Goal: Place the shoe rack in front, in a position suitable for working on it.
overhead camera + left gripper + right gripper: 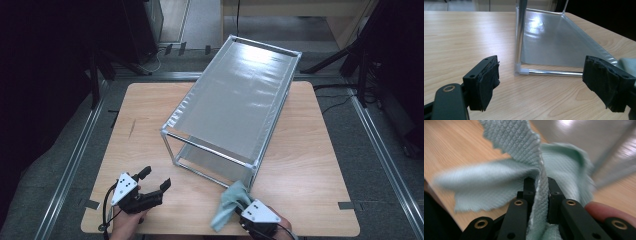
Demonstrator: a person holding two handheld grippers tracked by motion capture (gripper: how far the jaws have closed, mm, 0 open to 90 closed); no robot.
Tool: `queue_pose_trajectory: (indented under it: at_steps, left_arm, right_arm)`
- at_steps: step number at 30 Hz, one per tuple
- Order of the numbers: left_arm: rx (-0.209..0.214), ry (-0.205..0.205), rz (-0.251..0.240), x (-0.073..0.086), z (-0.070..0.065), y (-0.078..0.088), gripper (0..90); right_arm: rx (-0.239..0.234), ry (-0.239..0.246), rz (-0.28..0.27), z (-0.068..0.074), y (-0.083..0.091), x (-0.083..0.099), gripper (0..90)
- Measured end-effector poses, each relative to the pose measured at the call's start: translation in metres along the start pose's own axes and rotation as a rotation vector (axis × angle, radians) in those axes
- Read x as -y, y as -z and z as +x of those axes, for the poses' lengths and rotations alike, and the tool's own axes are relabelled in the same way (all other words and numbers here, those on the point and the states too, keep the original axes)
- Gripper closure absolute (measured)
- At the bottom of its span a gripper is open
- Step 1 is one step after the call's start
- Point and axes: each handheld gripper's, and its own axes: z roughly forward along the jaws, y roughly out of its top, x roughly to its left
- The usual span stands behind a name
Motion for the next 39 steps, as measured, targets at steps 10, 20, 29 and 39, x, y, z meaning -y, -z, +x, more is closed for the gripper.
queue_pose_trajectory:
  at_steps: [10, 20, 29, 39]
  left_arm:
    - [-0.004, 0.004, 0.002, -0.008, 0.002, -0.033, 14.2]
    - [-0.082, 0.030, 0.006, -0.019, 0.019, -0.051, 16.7]
    - [-0.104, 0.030, 0.025, -0.025, 0.025, -0.058, 28.9]
    - [-0.135, -0.014, 0.052, -0.035, 0.020, -0.066, 51.7]
  right_arm:
    - [0.139, -0.123, -0.015, -0.049, 0.043, 0.025, 81.9]
    - [0.360, -0.267, -0.027, -0.117, 0.049, 0.016, 81.5]
    - [0.407, -0.349, -0.095, -0.135, 0.056, 0.014, 32.8]
    - [0.197, -0.209, -0.204, -0.082, 0.065, -0.009, 23.3]
